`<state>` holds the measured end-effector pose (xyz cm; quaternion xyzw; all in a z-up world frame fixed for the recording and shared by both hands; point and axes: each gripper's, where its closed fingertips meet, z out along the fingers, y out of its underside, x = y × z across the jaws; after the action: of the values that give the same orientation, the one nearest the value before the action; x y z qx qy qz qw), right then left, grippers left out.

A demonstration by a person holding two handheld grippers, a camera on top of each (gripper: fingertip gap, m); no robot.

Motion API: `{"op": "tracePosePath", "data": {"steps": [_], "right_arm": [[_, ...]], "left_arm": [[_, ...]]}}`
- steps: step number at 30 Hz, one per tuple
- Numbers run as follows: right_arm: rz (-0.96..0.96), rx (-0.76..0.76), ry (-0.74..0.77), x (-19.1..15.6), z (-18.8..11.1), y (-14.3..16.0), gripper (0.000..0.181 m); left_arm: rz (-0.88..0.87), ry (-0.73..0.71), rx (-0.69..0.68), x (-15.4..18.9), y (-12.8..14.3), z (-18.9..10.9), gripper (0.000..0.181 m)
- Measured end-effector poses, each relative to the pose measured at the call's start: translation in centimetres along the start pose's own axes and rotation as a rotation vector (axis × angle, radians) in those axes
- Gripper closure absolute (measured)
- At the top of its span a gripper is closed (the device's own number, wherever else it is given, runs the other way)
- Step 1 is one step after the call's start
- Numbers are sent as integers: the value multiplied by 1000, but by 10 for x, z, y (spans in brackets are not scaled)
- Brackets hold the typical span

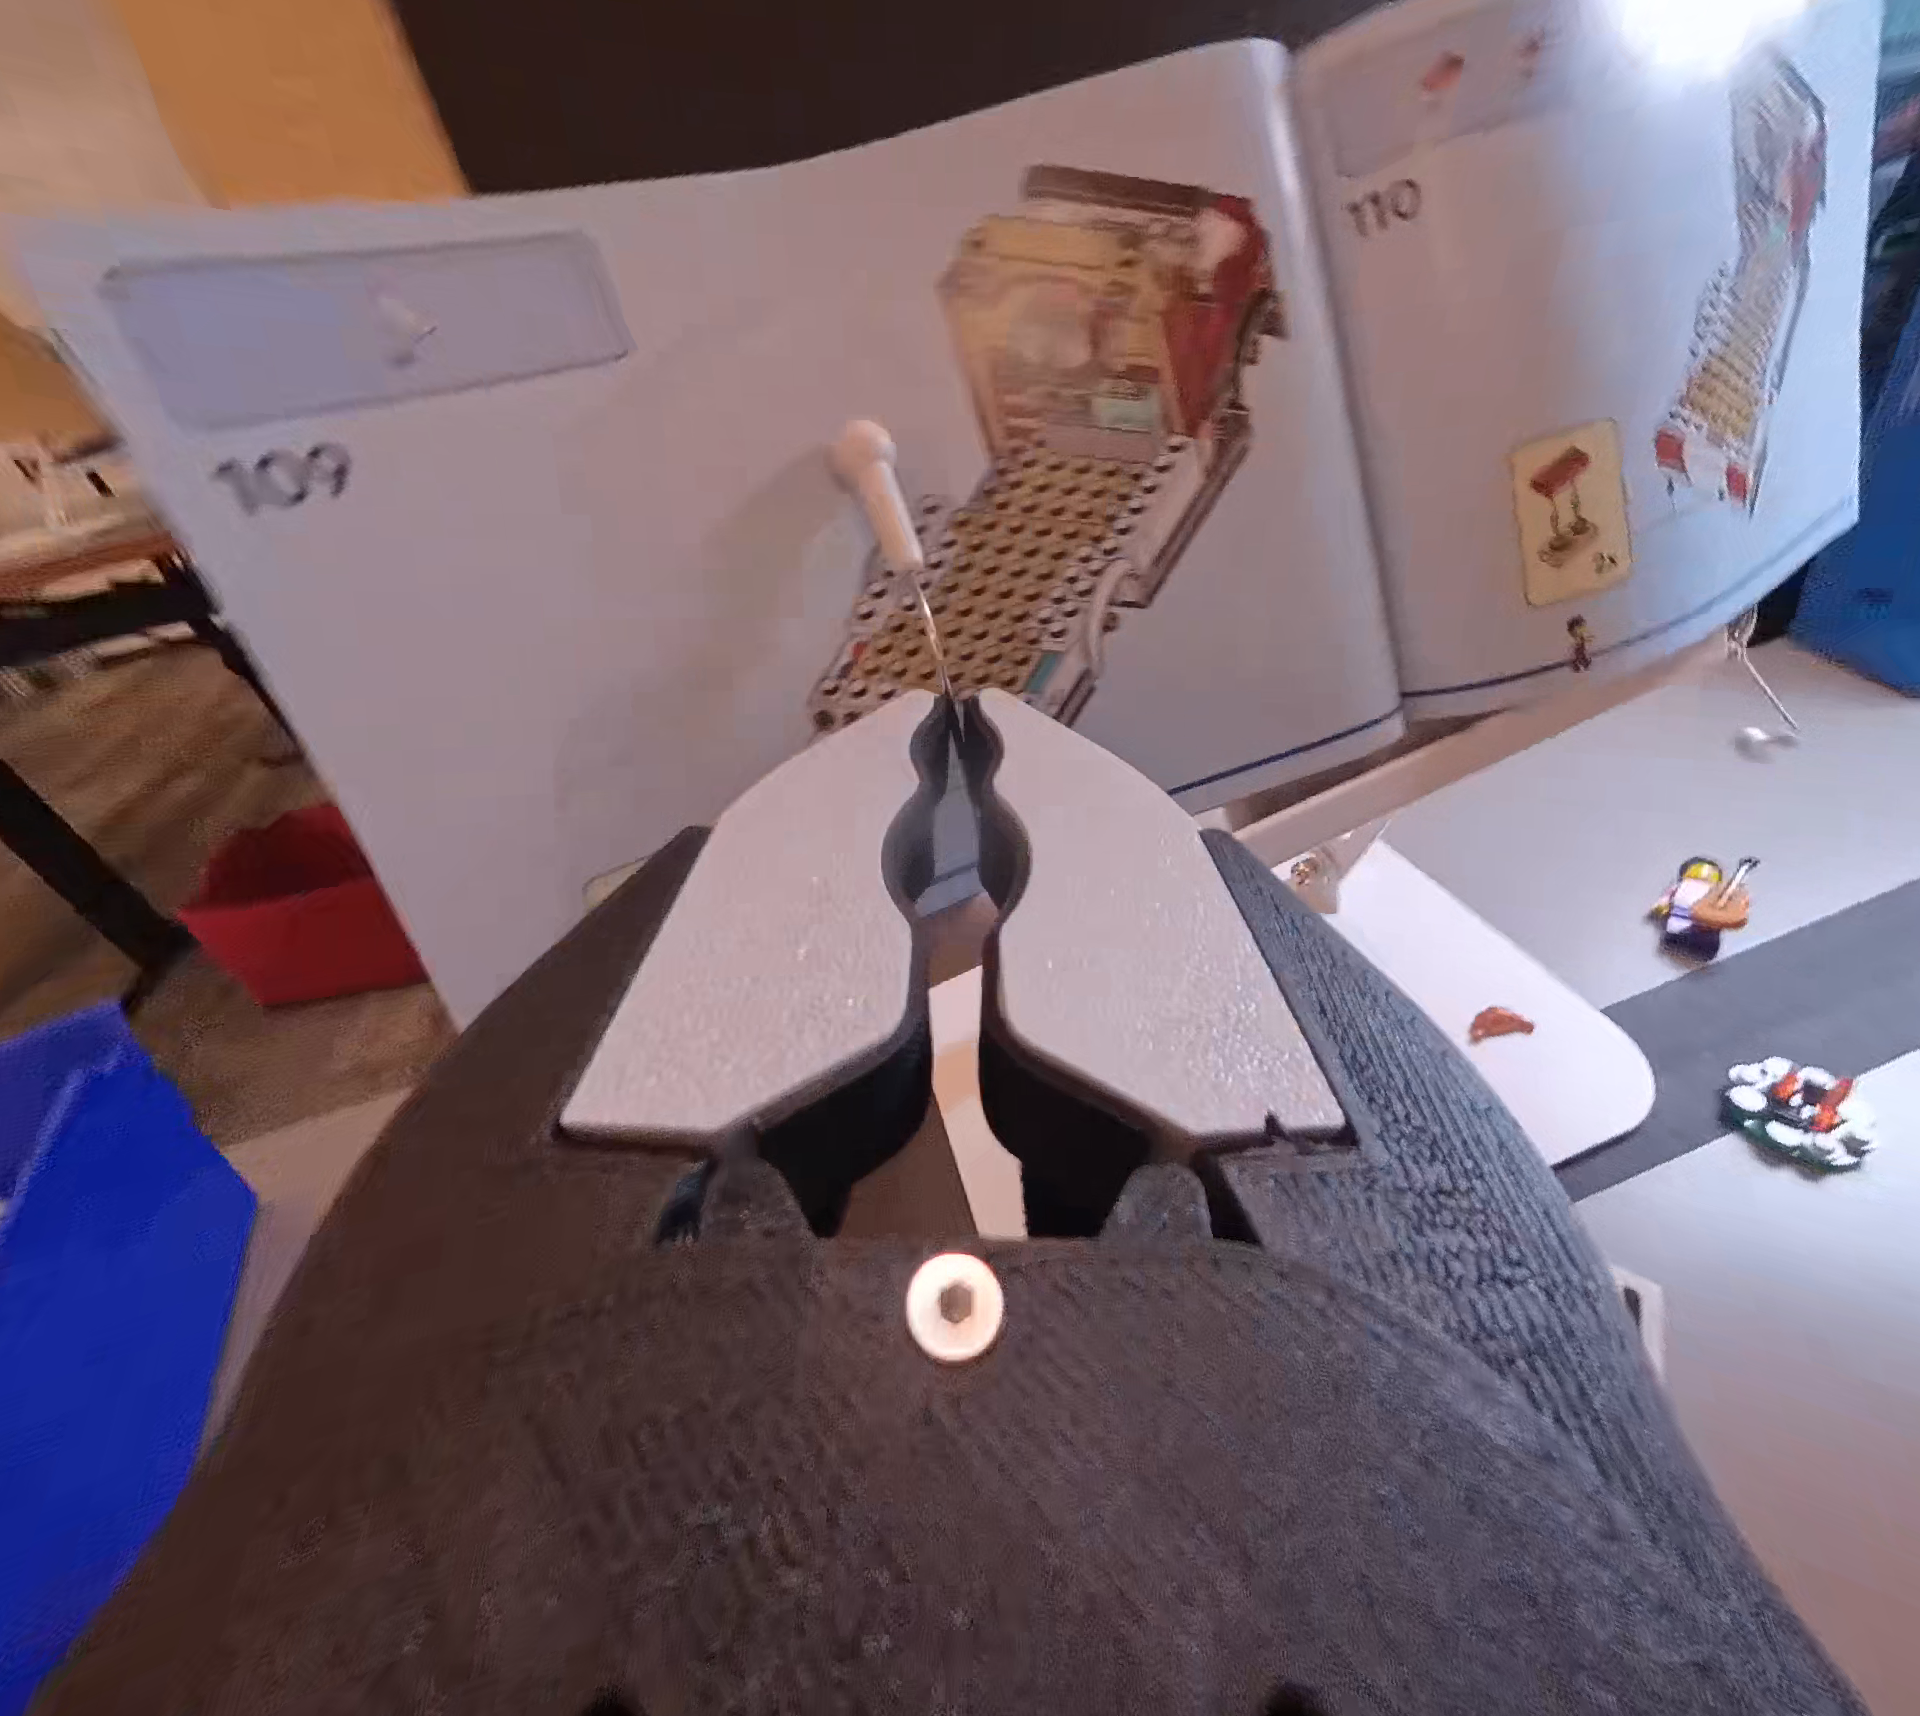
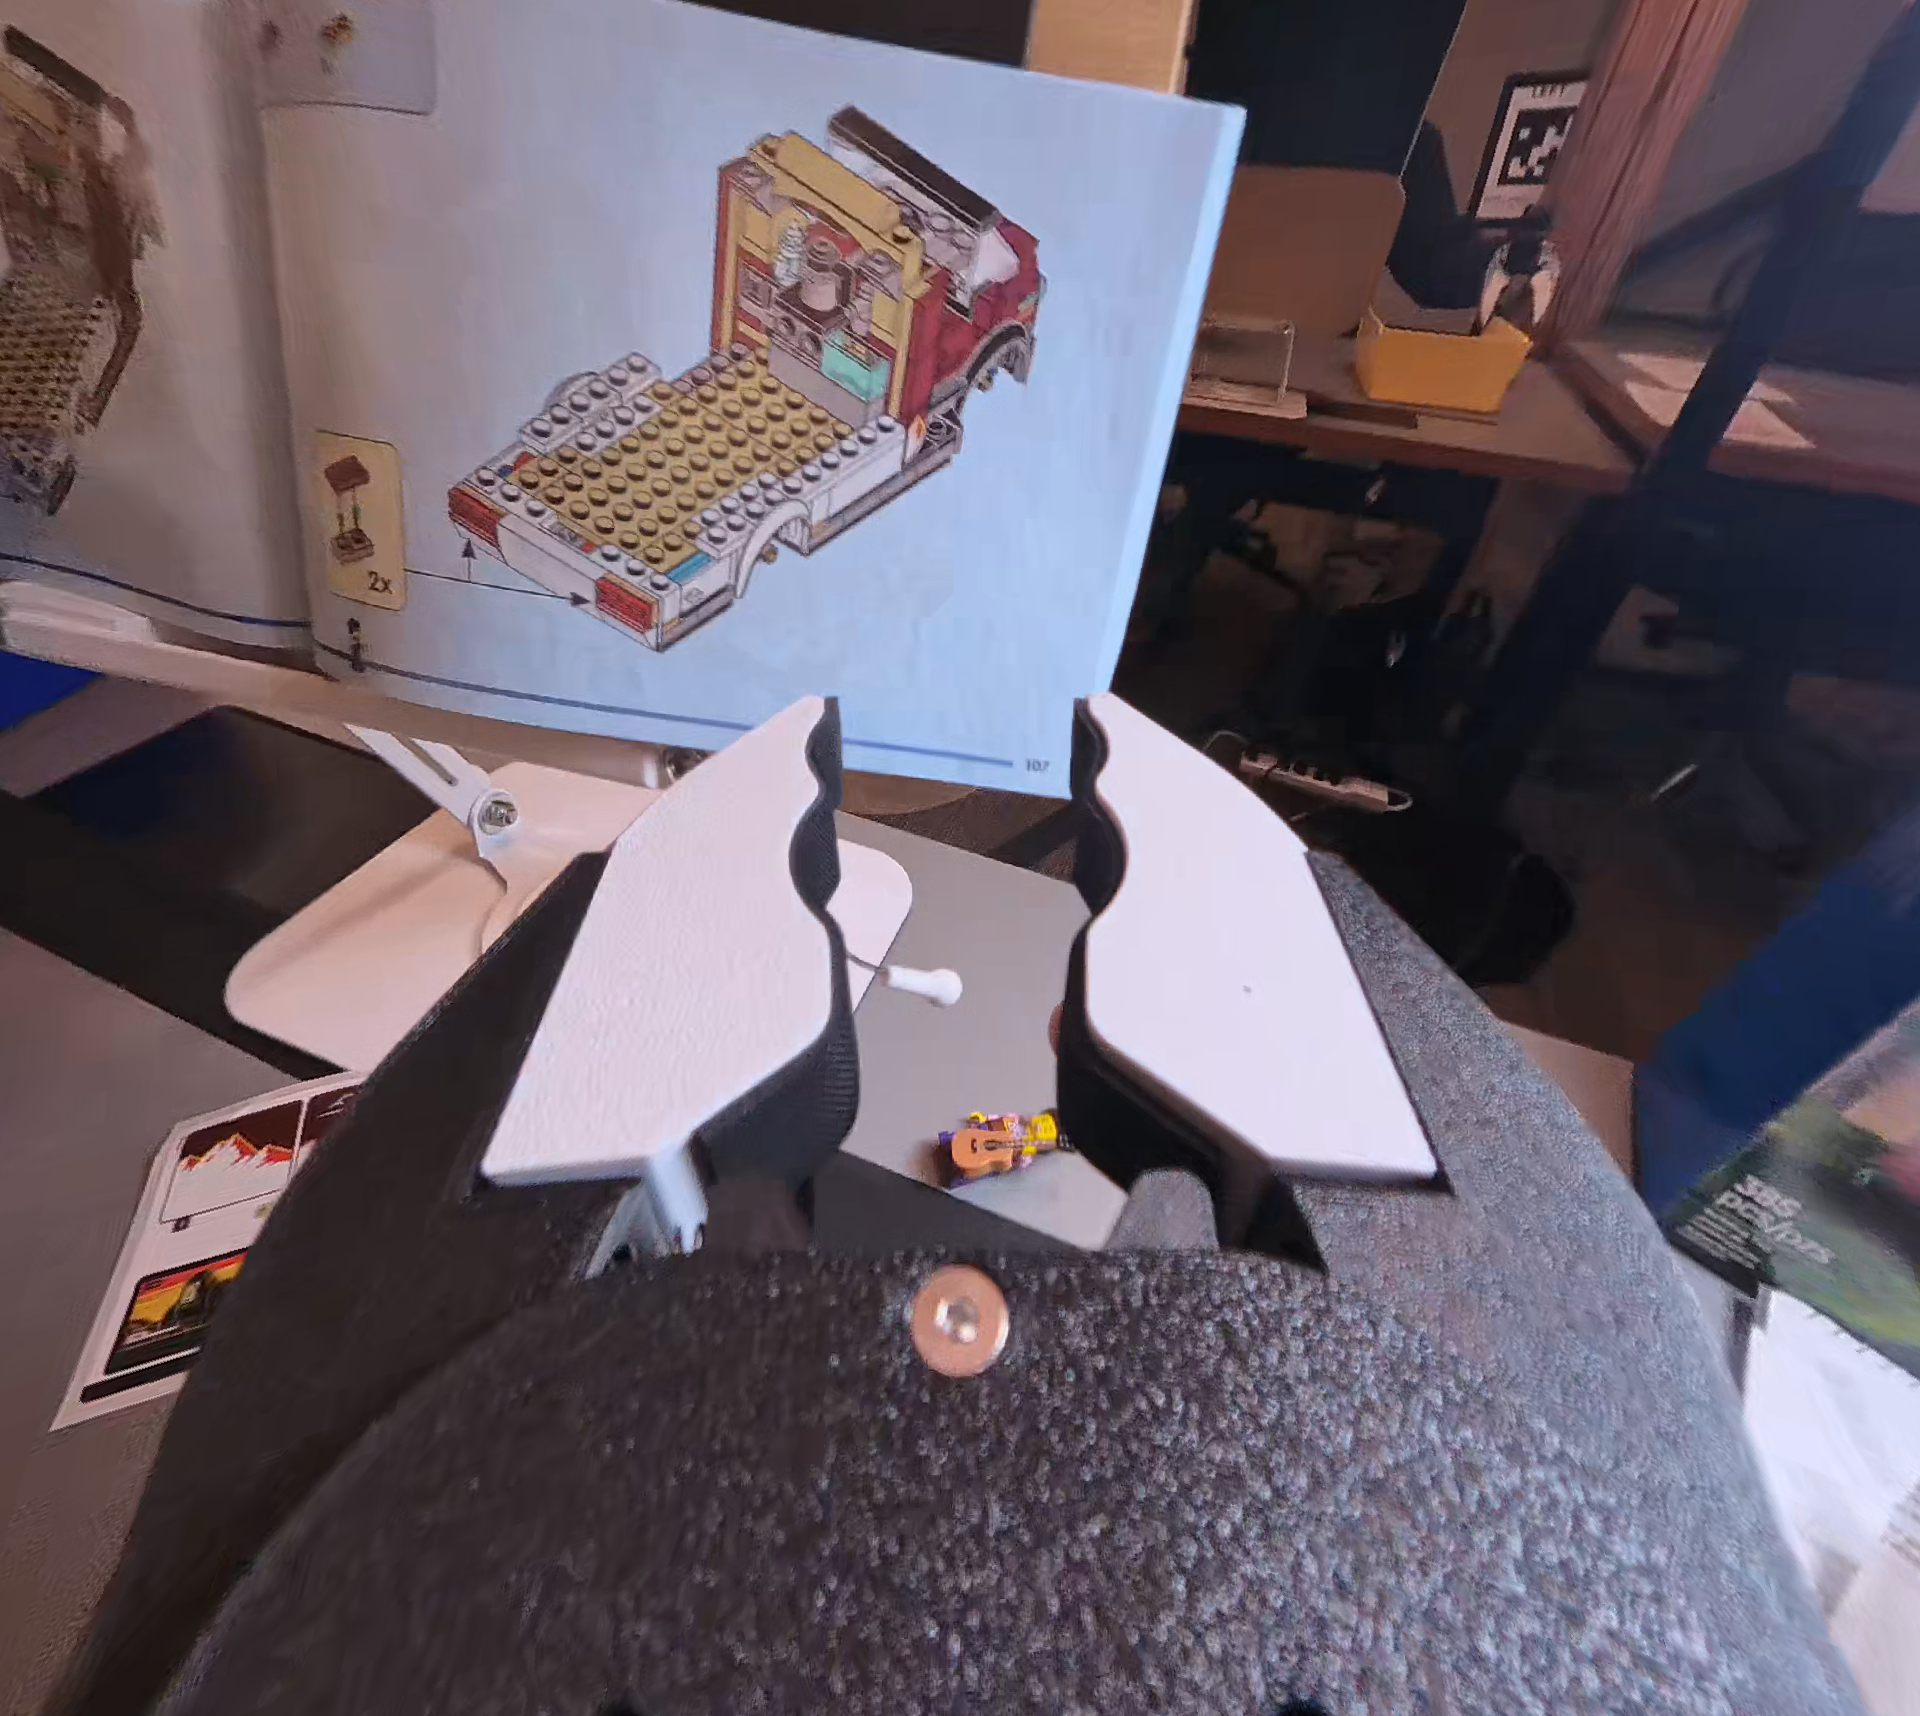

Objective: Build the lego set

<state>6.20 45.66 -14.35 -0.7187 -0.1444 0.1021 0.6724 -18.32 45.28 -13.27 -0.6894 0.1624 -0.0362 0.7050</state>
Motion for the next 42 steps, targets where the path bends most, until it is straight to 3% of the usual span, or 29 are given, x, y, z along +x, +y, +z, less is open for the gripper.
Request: {"op": "tracePosePath", "data": {"steps": [11,14,17,20,23,26,28,30,36,39,42], "right_arm": [[-159,23,-8,-9,24,-22,129],[-173,3,2,-5,27,-18,130],[-170,-8,-8,-5,31,-13,129],[-197,16,-3,-7,34,-17,130],[-223,17,6,-8,36,-24,133],[-248,15,18,-6,39,-32,133],[-255,4,15,-4,41,-34,133],[-242,5,5,-2,40,-36,131],[-11,-15,-6,24,36,-14,114],[163,-38,-184,12,40,-2,137],[315,-75,-303,9,42,-3,148]], "left_arm": [[-265,-41,-67,-30,39,-32,155],[-379,-66,-64,-37,45,-45,159],[-318,-91,35,-30,25,-60,161],[-96,-31,115,14,-10,-64,164],[78,134,124,73,-33,-50,165],[185,211,28,105,-29,-19,166],[213,183,-53,105,-18,5,167],[229,138,-78,95,-15,21,180],[208,60,-88,81,-12,32,181],[192,51,-76,81,-11,32,181],[179,50,-70,80,-11,33,181]]}}
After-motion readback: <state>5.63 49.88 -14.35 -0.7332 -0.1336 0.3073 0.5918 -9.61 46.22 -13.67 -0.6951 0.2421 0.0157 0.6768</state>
